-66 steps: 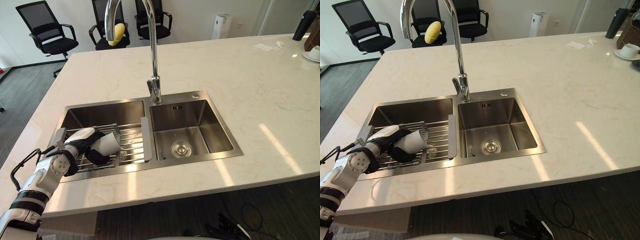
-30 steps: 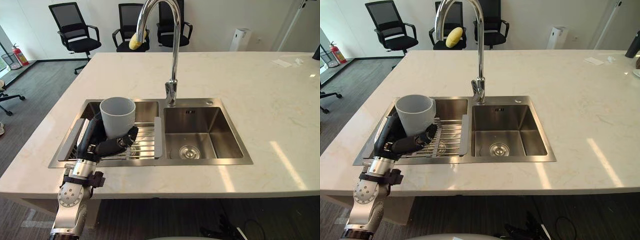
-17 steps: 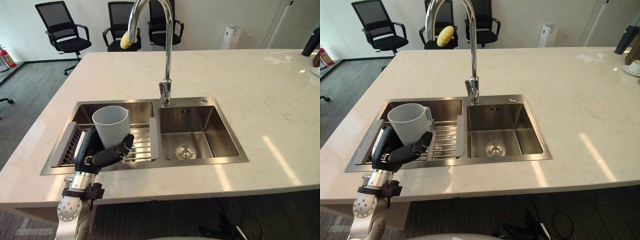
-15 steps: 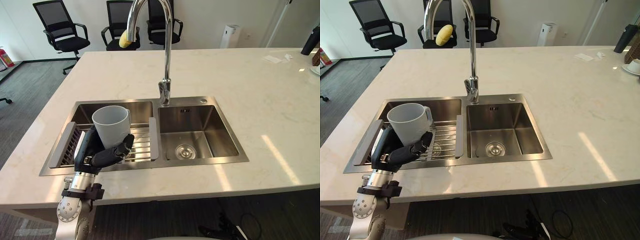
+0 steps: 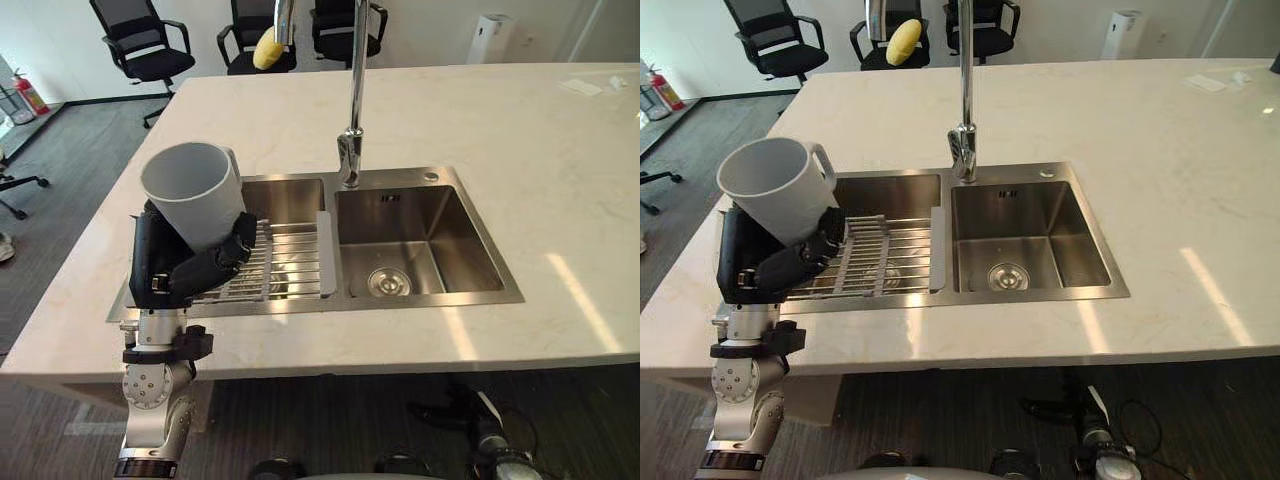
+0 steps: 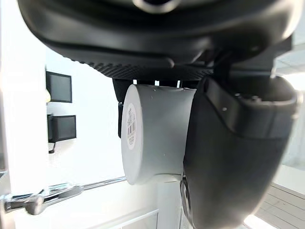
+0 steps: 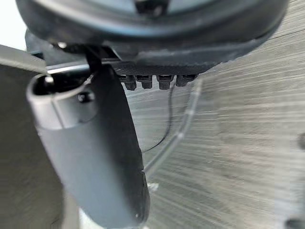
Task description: Walk over to the sink, pick up the cup, carry it to the dishwasher, place the cup inside the dishwasher, then close the dishwasher door
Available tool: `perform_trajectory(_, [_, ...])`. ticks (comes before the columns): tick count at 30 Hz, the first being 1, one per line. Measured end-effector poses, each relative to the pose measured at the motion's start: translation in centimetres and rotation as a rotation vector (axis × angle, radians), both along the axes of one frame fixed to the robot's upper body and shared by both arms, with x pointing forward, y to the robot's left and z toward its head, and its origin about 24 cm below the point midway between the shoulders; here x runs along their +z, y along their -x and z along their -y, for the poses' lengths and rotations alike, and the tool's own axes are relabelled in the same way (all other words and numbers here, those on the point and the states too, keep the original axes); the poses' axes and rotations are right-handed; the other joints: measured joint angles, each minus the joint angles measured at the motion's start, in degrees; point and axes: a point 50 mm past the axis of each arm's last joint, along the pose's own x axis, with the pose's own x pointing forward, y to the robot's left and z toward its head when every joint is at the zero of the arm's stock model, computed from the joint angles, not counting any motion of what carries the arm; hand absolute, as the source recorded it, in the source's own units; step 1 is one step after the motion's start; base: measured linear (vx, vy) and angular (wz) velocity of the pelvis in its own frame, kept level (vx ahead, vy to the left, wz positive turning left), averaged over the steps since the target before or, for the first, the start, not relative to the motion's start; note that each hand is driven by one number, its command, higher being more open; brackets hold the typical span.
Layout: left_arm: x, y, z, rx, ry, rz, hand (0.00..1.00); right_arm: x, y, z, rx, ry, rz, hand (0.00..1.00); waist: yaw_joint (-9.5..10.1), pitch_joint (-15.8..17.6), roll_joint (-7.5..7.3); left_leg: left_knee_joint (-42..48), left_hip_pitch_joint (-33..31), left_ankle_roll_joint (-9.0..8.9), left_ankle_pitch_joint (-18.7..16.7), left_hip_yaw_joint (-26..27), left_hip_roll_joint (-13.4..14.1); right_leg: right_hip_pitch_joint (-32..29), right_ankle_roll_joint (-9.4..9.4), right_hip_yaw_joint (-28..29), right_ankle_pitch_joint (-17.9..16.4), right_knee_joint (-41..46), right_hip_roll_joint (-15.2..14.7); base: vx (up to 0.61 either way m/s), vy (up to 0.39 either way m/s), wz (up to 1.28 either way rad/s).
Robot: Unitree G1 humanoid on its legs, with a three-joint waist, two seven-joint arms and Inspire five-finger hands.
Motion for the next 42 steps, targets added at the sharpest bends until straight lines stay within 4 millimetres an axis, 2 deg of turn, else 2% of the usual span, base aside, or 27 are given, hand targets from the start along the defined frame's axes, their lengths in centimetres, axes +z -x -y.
perform_trajectory(1, [0.0,-0.1,0.2,0.001,0.011,0.001,0.0,0.1,-0.3,0.1,-0.002,0.001,0.01,1.0,-0.06,0.84,-0.28,1.37,-0.28,-0.03,0.01,-0.01,-0.73,2.0,-0.01,0.52,-1.6,-3.41,-0.29,-0.19,-0.064,0.26])
perform_trajectory(2, [-0.7,-0.1,0.7,-0.005,0.042,-0.036,0.0,0.3,-0.4,0.4,-0.007,0.006,0.014,1.0,-0.2,1.09,1.71,2.45,-1.0,-0.75,0.2,0.17,0.84,3.39,-0.46,-0.33,0.71,-6.3,1.41,-0.21,-0.059,0.14])
perform_trajectory(4, [-1.2,0.0,1.2,-0.013,0.028,-0.066,0.0,0.0,-0.4,-0.3,0.001,-0.016,0.005,1.0,0.13,0.73,2.12,3.75,-2.56,-1.71,0.86,2.05,2.45,2.7,-1.7,-0.3,2.48,-7.76,2.06,-0.23,-0.009,-0.03])
perform_trajectory(5, [-1.3,0.1,1.8,-0.023,0.01,-0.071,0.0,-0.2,0.2,-0.5,0.008,-0.026,-0.012,1.0,0.15,0.73,2.09,6.82,-3.82,-0.83,0.4,3.85,3.55,1.78,-2.63,-0.31,2.91,-7.75,1.93,-0.18,-0.012,-0.09])
perform_trajectory(6, [-1.2,0.2,1.9,-0.026,-0.001,-0.07,0.0,-0.4,0.5,-0.5,0.013,-0.031,-0.026,1.0,0.16,0.76,2.02,9.46,-4.44,-0.01,-0.13,4.18,4.17,1.31,-2.82,-0.19,3.21,-7.74,1.8,-0.19,0.015,-0.11])
perform_trajectory(7, [-1.1,0.5,2.3,-0.034,-0.019,-0.068,0.0,-0.7,1.2,-0.6,0.024,-0.028,-0.058,1.0,0.12,0.86,1.8,16.05,-5.18,1.24,-1.54,4.18,5.6,0.53,-2.73,0.54,3.93,-7.72,1.53,-0.09,0.055,-0.19])
perform_trajectory(8, [-1.1,0.7,2.4,-0.037,-0.024,-0.067,0.0,-0.9,1.7,-0.6,0.024,-0.029,-0.073,1.0,0.14,0.85,1.71,19.25,-5.17,1.71,-2.18,4.18,6.48,0.42,-2.6,1.13,4.4,-7.71,1.48,-0.13,0.102,-0.28])
perform_trajectory(9, [-1.0,1.1,2.5,-0.041,-0.031,-0.064,0.0,-1.1,2.5,-0.4,0.016,-0.029,-0.094,1.0,-0.12,0.8,1.77,24.34,-4.64,2.88,-2.82,4.08,8.33,-0.03,-1.51,1.61,5.59,-7.62,1.33,-0.06,0.102,-0.17])
perform_trajectory(10, [-0.9,1.2,2.7,-0.051,-0.034,-0.061,0.0,-1.1,3.1,-0.3,0.005,-0.028,-0.103,1.0,-0.67,0.77,1.81,25.98,-3.5,2.94,-2.77,4.0,9.32,-0.24,-1.12,1.47,5.87,-7.39,0.95,-0.12,0.205,0.08])
perform_trajectory(12, [-1.0,1.4,2.9,-0.087,-0.055,-0.062,0.0,-0.9,4.2,0.3,-0.038,-0.025,-0.097,1.0,-1.7,0.34,2.0,23.35,-2.96,2.94,-2.64,4.96,8.37,-0.45,0.4,0.29,7.05,-7.91,-0.63,-0.13,0.218,0.35])
perform_trajectory(13, [-1.2,1.5,3.0,-0.103,-0.065,-0.07,0.0,-0.9,4.9,0.4,-0.064,-0.036,-0.092,1.0,-2.34,-0.9,1.09,16.9,-1.8,2.61,-2.49,3.89,5.58,-0.46,0.67,-0.8,8.33,-10.44,-1.97,-0.11,0.196,0.58])
perform_trajectory(14, [-1.3,1.6,3.1,-0.116,-0.071,-0.073,0.0,-0.9,5.3,0.3,-0.085,-0.044,-0.088,1.0,-2.95,-1.77,0.5,10.42,0.0,1.65,-1.95,2.76,3.46,-0.4,0.94,-2.08,9.56,-12.26,-2.94,-0.1,0.197,0.91])
perform_trajectory(15, [-1.4,1.6,3.3,-0.131,-0.068,-0.071,0.0,-0.9,5.7,0.1,-0.111,-0.053,-0.075,1.0,-3.59,-2.1,0.4,1.9,2.62,-0.17,-1.03,1.68,1.81,-0.29,1.73,-4.15,10.92,-13.75,-3.5,-0.07,0.16,0.85])
perform_trajectory(16, [-1.4,1.6,3.4,-0.138,-0.063,-0.072,0.0,-1.0,5.9,0.0,-0.118,-0.056,-0.076,1.0,-3.9,-2.15,0.67,-1.25,3.53,-0.84,-1.2,1.09,1.61,-0.4,2.19,-5.12,11.22,-13.74,-3.45,-0.11,0.185,0.77])
perform_trajectory(17, [-1.8,1.5,3.5,-0.151,-0.054,-0.088,0.0,-1.5,6.2,-0.8,-0.123,-0.08,-0.091,1.0,-3.79,-2.19,0.11,-5.04,4.9,-1.58,-0.91,0.56,0.88,-0.79,2.29,-6.06,11.27,-13.27,-3.88,-0.15,0.176,0.45])
perform_trajectory(18, [-2.5,1.5,3.5,-0.16,-0.033,-0.12,0.0,-1.8,6.6,-1.7,-0.121,-0.107,-0.101,1.0,-3.27,-2.55,-0.6,-6.4,5.42,-1.48,-0.33,0.2,0.05,0.03,2.75,-6.47,11.82,-13.58,-4.53,-0.15,0.153,0.34])
perform_trajectory(20, [-3.3,1.5,3.6,-0.172,-0.011,-0.158,0.0,-2.2,6.9,-2.6,-0.119,-0.13,-0.111,1.0,-3.32,-2.79,-0.75,-7.18,6.0,-1.27,-0.19,-0.65,-1.09,1.28,3.18,-7.24,12.48,-14.23,-5.56,-0.12,0.085,0.24])
perform_trajectory(23, [-3.5,1.5,4.2,-0.191,-0.006,-0.167,0.0,-2.3,7.3,-2.8,-0.114,-0.132,-0.125,1.0,-3.48,-3.17,-0.15,-7.4,5.6,-0.86,-0.11,-0.97,-2.27,1.94,3.84,-7.73,13.83,-15.79,-6.38,-0.1,0.099,0.16])
perform_trajectory(27, [-3.7,1.5,4.6,-0.194,0.012,-0.179,0.0,-2.6,8.3,-2.8,-0.113,-0.127,-0.159,1.0,-3.82,-3.76,-0.23,-7.4,5.27,-0.74,-0.02,-1.73,-2.69,2.75,3.89,-8.35,14.64,-16.96,-6.58,-0.01,0.067,0.12])
perform_trajectory(30, [-3.9,1.5,4.6,-0.18,0.015,-0.192,0.0,-2.8,9.0,-2.7,-0.1,-0.115,-0.191,1.0,-4.0,-3.81,-0.23,-7.19,5.19,-0.53,0.11,-3.41,-2.75,4.29,4.06,-10.2,14.66,-17.69,-6.59,0.07,0.004,0.3])
perform_trajectory(33, [-4.3,1.5,4.7,-0.163,0.025,-0.225,0.0,-2.9,9.2,-2.7,-0.094,-0.11,-0.202,1.0,-3.86,-3.83,-0.24,-5.76,3.86,-0.77,-0.25,-5.11,-3.33,6.41,5.18,-14.47,13.93,-17.72,-7.66,0.08,0.007,0.71])
perform_trajectory(34, [-4.5,1.6,4.7,-0.164,0.028,-0.24,0.0,-2.9,9.2,-2.6,-0.096,-0.107,-0.203,1.0,-3.76,-3.83,-0.22,-4.37,2.96,0.69,-2.52,-2.06,-1.74,7.66,5.88,-17.32,14.1,-17.74,-8.59,0.07,0.004,1.16])
perform_trajectory(35, [-4.7,1.8,4.8,-0.174,0.032,-0.252,0.0,-2.8,9.3,-2.4,-0.098,-0.101,-0.202,1.0,-3.89,-3.76,-0.39,-2.96,2.65,0.68,-2.69,6.28,1.31,8.9,6.11,-20.78,14.1,-17.72,-9.45,0.08,-0.007,1.34])
perform_trajectory(37, [-4.7,1.8,5.0,-0.212,0.036,-0.248,0.0,-2.7,9.3,-2.0,-0.106,-0.089,-0.201,1.0,-4.01,-3.94,-0.09,0.44,1.7,1.14,-2.77,16.25,5.07,10.27,6.62,-25.43,13.82,-17.08,-11.16,0.1,0.055,1.57])
perform_trajectory(38, [-4.6,1.7,5.3,-0.255,0.045,-0.237,0.0,-2.5,9.3,-1.5,-0.114,-0.071,-0.195,1.0,-4.24,-4.06,0.17,2.96,0.3,0.8,-2.52,22.15,5.83,11.18,7.6,-28.87,13.14,-15.54,-12.85,0.09,0.188,1.84])
perform_trajectory(40, [-4.8,2.0,5.4,-0.272,0.086,-0.234,0.0,-2.3,8.7,-1.2,-0.105,-0.06,-0.178,1.0,-3.24,-3.97,-0.35,1.98,-0.19,1.65,-2.74,20.87,2.87,11.36,7.85,-29.1,11.13,-13.29,-15.62,0.05,0.216,1.25])
perform_trajectory(42, [-5.2,2.4,5.1,-0.242,0.125,-0.257,0.0,-1.9,7.0,-1.5,-0.086,-0.069,-0.124,1.0,-2.25,-3.72,-1.0,2.07,-0.77,2.92,-3.82,17.81,-0.13,11.17,7.99,-28.38,10.64,-7.54,-19.48,0.03,0.15,0.83])
